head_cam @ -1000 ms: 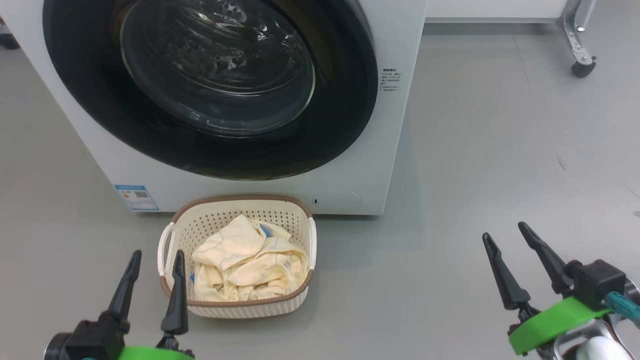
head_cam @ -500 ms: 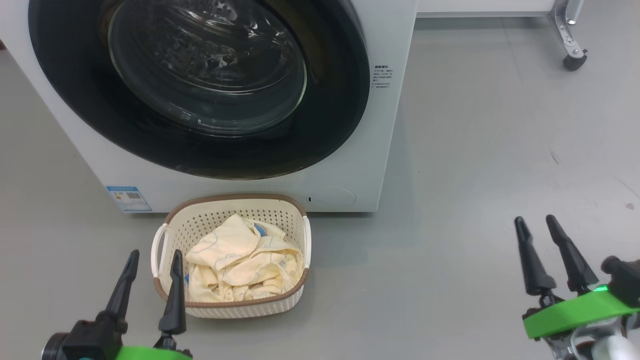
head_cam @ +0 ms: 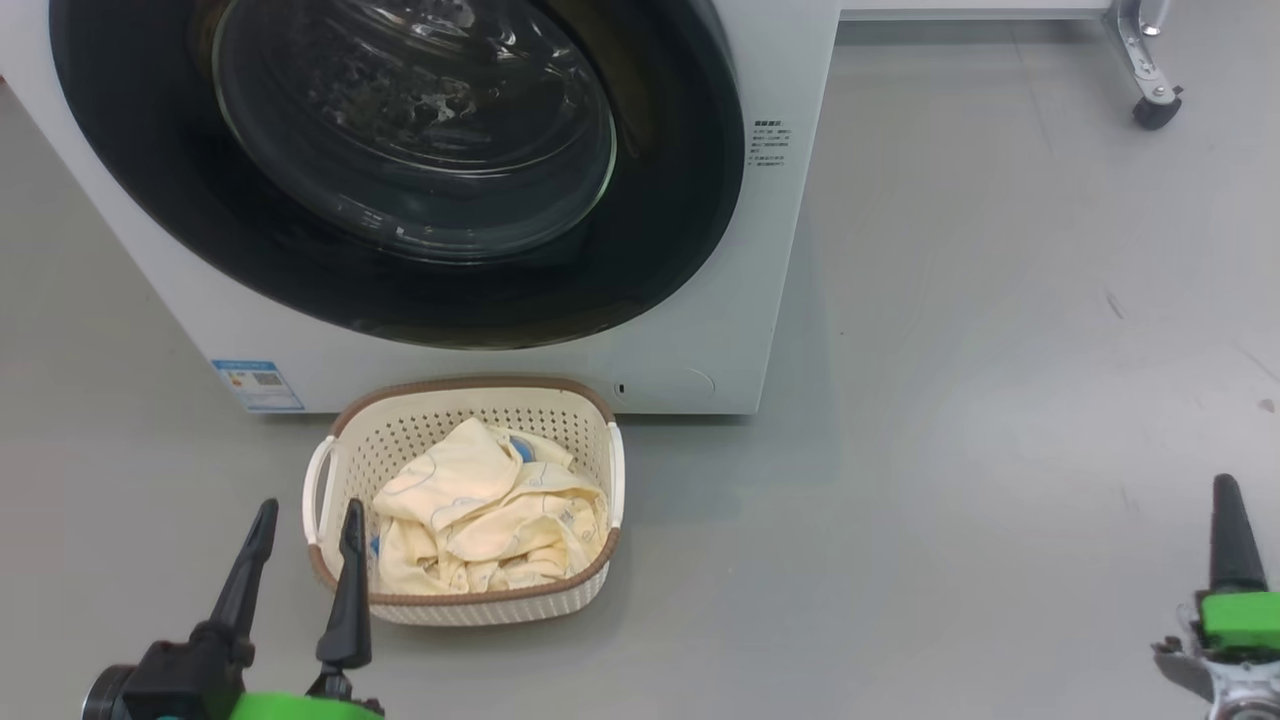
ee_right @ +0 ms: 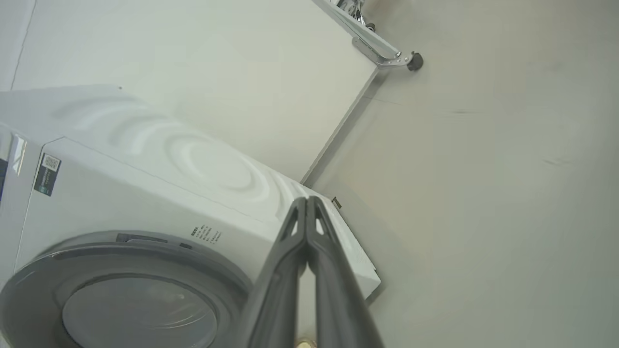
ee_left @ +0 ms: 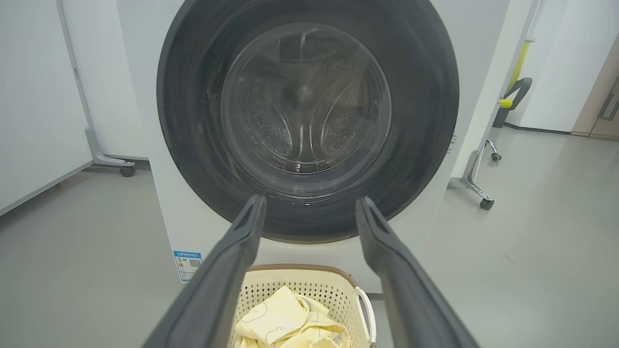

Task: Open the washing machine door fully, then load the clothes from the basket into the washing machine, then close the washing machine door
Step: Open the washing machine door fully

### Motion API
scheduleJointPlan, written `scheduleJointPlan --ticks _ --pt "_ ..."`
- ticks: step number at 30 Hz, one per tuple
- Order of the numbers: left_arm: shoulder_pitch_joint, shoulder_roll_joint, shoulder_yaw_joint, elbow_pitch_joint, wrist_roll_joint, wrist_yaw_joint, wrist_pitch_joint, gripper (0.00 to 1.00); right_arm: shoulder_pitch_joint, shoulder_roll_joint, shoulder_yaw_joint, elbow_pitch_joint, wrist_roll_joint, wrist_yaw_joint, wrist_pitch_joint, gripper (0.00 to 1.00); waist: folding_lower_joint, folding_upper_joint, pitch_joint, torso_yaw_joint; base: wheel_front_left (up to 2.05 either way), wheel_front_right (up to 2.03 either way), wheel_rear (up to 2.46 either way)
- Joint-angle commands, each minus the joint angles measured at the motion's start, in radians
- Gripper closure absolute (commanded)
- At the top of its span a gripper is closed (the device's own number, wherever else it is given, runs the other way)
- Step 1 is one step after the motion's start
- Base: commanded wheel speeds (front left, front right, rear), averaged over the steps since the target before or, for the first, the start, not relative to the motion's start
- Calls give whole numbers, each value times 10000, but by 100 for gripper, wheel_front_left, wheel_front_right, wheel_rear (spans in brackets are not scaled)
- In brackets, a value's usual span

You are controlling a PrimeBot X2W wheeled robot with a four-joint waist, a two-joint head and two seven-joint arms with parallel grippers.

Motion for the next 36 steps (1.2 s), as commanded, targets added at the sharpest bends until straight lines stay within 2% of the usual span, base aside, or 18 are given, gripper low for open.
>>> scheduleJointPlan --ticks 1,6,11,17,25,27,30,36 --pt "-213 98 318 -398 -68 -21 -141 0 -610 -615 240 -270 1035 -30 132 100 0 0 62 60 0 0 0" --pt "-126 98 294 -456 26 -30 -141 0 -838 -1444 -123 -517 3945 -30 938 100 0 0 341 224 0 0 0" --pt "-193 98 275 -608 150 -47 -141 0 -1107 -1869 -1152 -803 5538 -30 1677 100 0 0 821 425 0 0 0" --pt "-339 139 68 -776 247 -62 -141 0 -1740 -2081 -2120 -774 6262 -30 2924 100 0 0 1405 640 0 0 0" --pt "-759 214 -154 -1006 212 -68 -141 0 -3380 -2219 -2884 -593 6794 -30 5329 100 0 0 2373 988 0 0 0" --pt "-805 207 -149 -1026 175 -68 -141 0 -3640 -2233 -2934 -552 6840 -30 5638 100 0 0 2512 1041 0 0 0" --pt "-948 182 -224 -1057 115 -69 -141 0 -4674 -2348 -2826 -333 6647 -30 6747 100 0 0 3016 1248 0 0 0" --pt "-1218 142 -446 -1002 -47 -70 -141 0 -6123 -2359 -2516 -23 6204 -30 7791 100 0 0 3477 1723 0 0 0"
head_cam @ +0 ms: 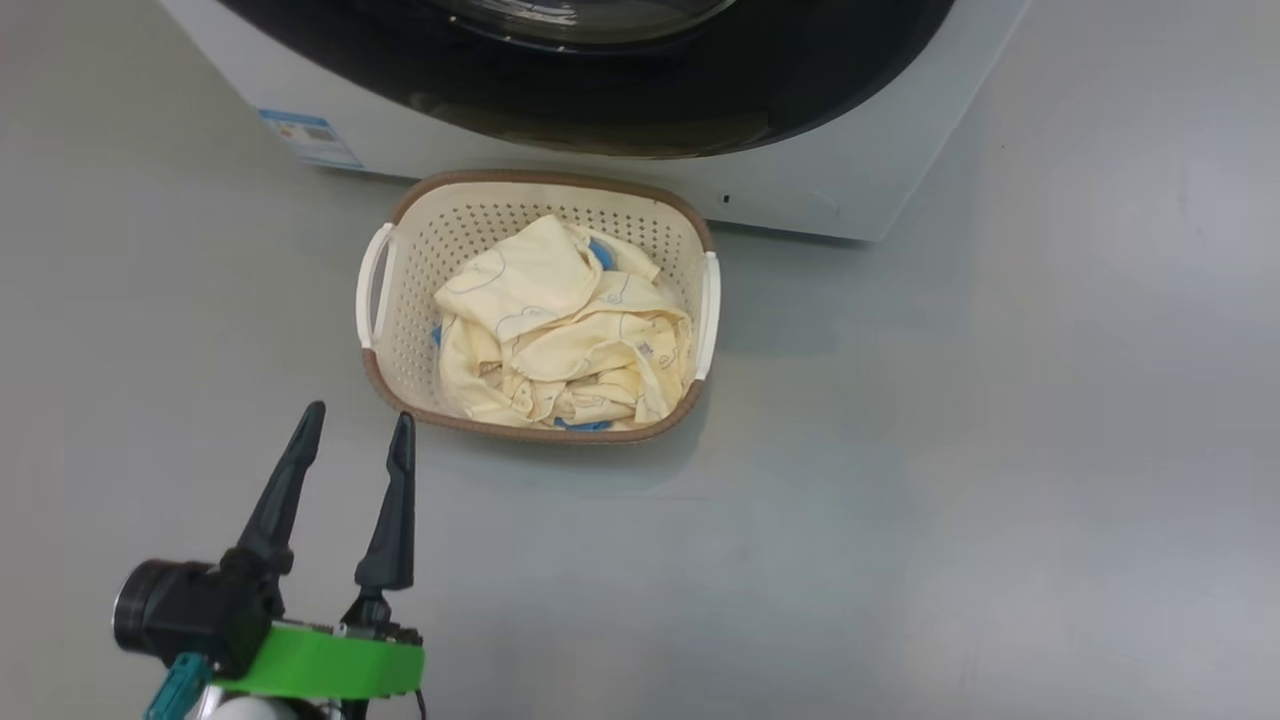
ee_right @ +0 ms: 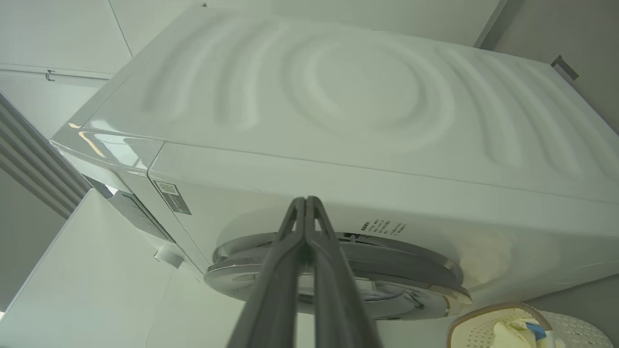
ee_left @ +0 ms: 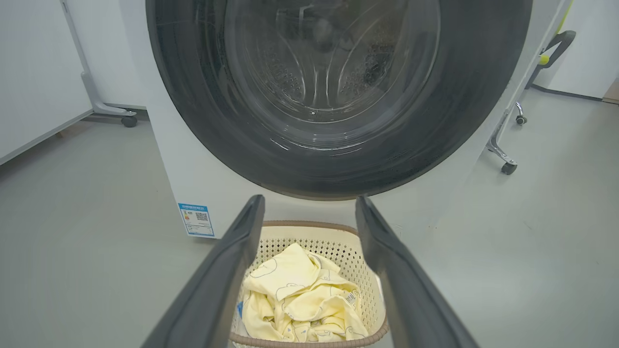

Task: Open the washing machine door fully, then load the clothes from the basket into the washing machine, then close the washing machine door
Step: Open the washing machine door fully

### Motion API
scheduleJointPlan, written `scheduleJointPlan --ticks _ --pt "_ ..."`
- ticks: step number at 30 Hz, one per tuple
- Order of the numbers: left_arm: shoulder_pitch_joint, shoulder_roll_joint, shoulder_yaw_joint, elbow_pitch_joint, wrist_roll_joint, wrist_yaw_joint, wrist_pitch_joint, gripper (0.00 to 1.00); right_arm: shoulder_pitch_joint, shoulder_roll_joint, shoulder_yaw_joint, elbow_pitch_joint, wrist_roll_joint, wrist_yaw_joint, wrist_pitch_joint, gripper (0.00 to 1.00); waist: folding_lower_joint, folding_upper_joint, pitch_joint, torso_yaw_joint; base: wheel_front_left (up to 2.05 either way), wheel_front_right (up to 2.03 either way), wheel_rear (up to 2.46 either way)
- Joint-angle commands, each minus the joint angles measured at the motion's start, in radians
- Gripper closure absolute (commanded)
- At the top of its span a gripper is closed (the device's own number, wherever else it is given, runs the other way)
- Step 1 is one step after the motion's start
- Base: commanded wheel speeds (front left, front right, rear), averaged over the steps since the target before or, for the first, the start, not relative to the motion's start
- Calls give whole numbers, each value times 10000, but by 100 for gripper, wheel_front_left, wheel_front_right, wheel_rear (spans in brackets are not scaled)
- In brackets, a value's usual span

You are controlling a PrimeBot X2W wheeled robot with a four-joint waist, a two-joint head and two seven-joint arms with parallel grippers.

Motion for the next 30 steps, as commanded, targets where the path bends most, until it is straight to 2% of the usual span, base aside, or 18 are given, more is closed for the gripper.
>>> scheduleJointPlan --ticks 1,17,30 --pt "-191 89 292 -298 -6 7 -97 0 -335 -331 164 -284 -141 -29 167 100 -1 0 185 246 0 0 0" --pt "-359 54 129 -298 -295 10 -97 0 -2203 -106 1192 22 -1185 -29 1095 100 -1 0 667 1430 0 0 0" --pt "-396 52 -205 -443 -548 223 -97 0 -2708 -209 1497 77 -1366 -29 1290 100 -1 0 1092 2169 0 0 0"
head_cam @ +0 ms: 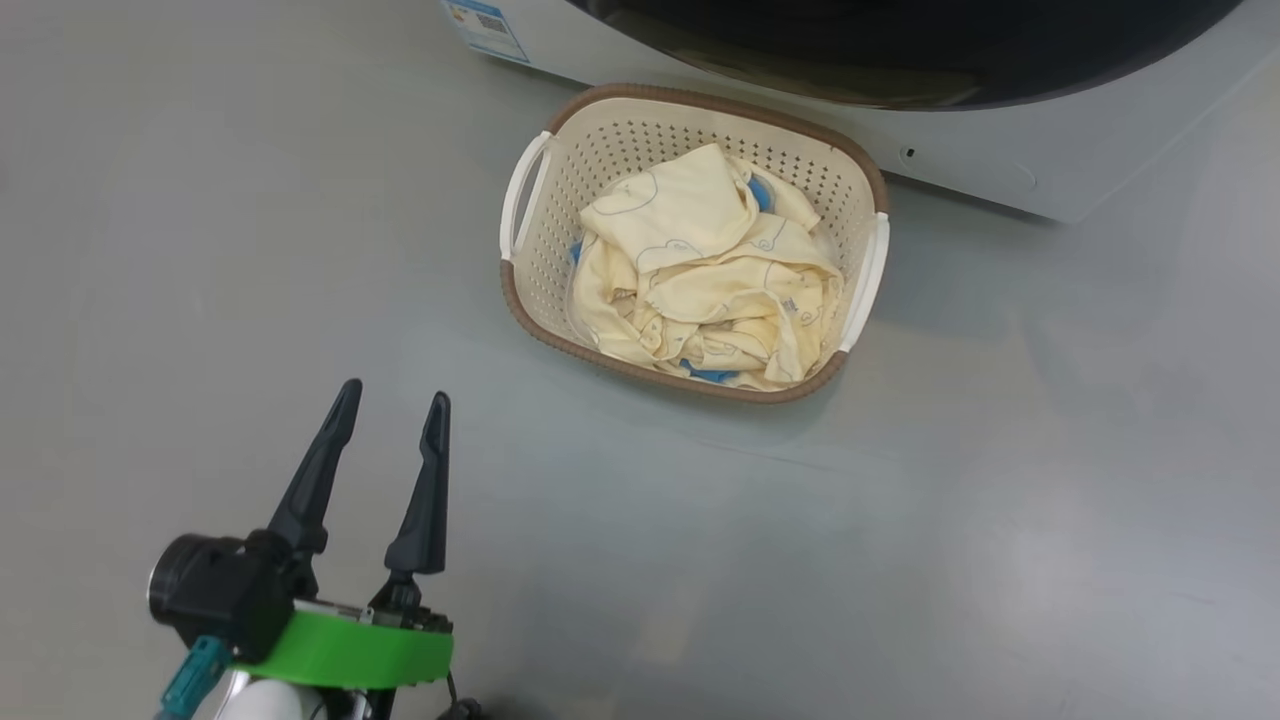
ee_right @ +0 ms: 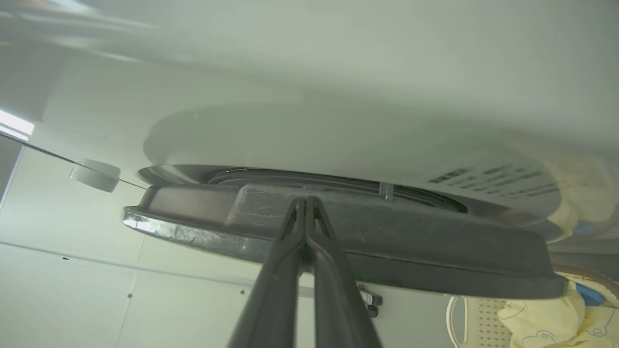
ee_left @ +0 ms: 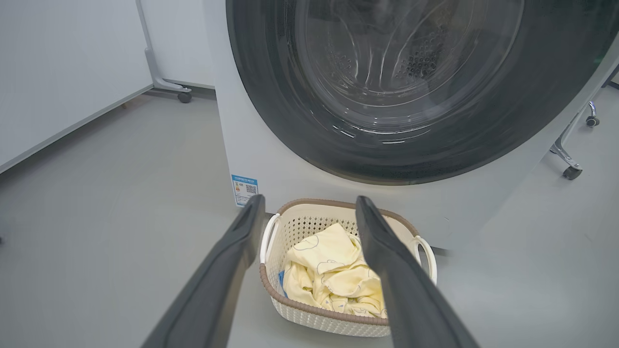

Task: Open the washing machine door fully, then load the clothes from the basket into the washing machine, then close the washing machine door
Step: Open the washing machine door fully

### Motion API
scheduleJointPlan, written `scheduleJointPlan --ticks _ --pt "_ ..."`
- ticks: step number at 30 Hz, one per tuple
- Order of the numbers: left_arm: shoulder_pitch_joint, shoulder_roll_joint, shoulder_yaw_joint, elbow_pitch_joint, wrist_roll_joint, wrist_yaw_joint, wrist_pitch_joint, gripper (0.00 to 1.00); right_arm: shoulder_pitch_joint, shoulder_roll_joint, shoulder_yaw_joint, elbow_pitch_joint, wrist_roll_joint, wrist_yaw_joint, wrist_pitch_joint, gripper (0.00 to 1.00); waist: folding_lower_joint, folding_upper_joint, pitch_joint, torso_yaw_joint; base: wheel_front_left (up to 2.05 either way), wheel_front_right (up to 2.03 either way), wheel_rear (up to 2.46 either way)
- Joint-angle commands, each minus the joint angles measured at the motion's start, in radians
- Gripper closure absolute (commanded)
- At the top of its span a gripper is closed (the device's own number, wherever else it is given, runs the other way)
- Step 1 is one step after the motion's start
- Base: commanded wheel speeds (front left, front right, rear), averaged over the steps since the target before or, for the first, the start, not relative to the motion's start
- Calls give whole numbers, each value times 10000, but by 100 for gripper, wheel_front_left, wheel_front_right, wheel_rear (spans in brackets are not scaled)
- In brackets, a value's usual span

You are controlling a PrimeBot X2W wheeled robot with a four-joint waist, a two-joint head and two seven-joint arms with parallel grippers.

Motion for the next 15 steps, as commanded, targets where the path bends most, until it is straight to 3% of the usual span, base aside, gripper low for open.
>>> scheduleJointPlan --ticks 1,15 --pt "7 115 355 -393 -95 85 -94 0 -428 -199 76 -354 -3 -29 99 100 -1 0 74 131 0 0 0" --pt "359 115 181 -675 -230 279 -94 0 -991 -407 124 -469 -48 -29 158 100 -1 0 634 408 0 0 0"
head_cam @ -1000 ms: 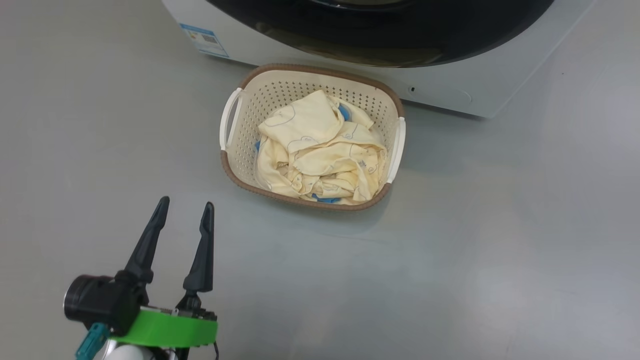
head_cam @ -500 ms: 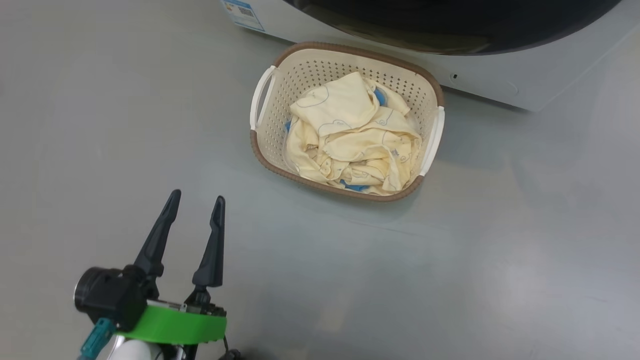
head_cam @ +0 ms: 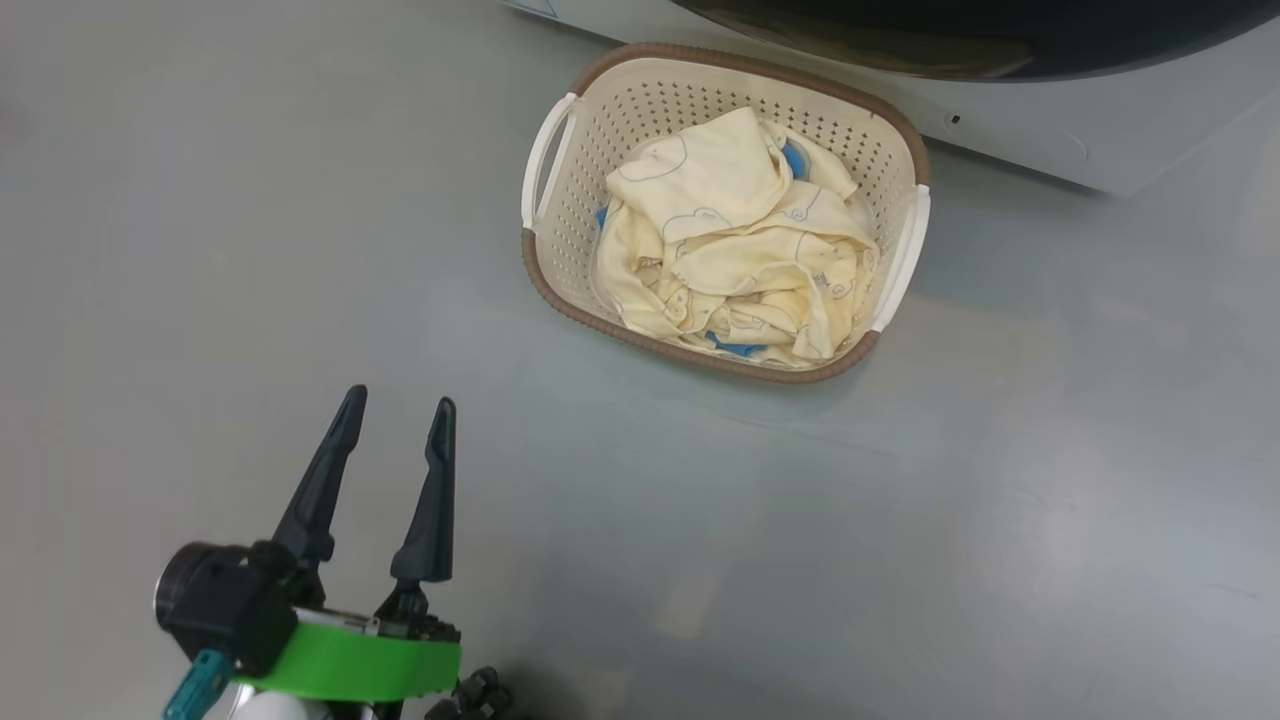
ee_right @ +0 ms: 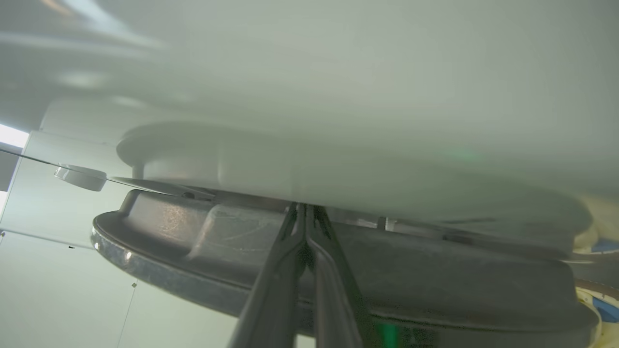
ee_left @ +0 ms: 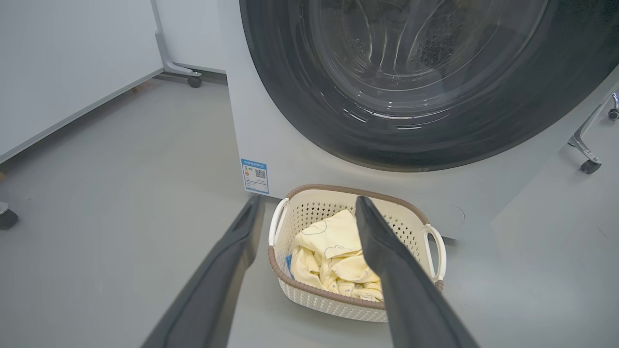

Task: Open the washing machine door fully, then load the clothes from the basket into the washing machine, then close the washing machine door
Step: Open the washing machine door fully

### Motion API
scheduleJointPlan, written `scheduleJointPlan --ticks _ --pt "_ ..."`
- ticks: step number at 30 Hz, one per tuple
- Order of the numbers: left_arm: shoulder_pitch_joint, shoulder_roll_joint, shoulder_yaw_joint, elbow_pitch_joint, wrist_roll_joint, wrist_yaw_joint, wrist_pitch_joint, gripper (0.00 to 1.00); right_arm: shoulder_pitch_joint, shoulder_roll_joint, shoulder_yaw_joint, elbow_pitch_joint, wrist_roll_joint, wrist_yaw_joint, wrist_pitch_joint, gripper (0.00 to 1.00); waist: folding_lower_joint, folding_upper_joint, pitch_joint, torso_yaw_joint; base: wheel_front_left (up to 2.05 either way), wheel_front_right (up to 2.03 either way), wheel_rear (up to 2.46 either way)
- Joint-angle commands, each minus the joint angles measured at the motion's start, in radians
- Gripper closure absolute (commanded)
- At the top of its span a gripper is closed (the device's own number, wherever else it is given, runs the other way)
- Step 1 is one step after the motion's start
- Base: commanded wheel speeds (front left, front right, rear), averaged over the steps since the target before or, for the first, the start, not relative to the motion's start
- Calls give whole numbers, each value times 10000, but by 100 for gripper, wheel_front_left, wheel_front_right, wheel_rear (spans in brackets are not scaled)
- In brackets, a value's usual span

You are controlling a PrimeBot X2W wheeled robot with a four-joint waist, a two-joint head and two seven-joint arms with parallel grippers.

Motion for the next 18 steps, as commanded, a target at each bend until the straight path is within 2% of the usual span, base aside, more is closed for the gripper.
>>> scheduleJointPlan --ticks 1,11,18 --pt "140 124 297 -408 -84 91 -69 0 -403 -202 47 -382 -56 -29 33 100 0 -1 113 55 0 0 0" --pt "118 124 254 -540 -146 241 -69 0 -698 -98 377 -372 -91 -29 112 100 0 -1 373 194 0 0 0" --pt "-144 124 264 -479 -310 315 -69 0 -519 301 979 -202 -130 -29 377 100 0 -1 45 -117 0 0 0"
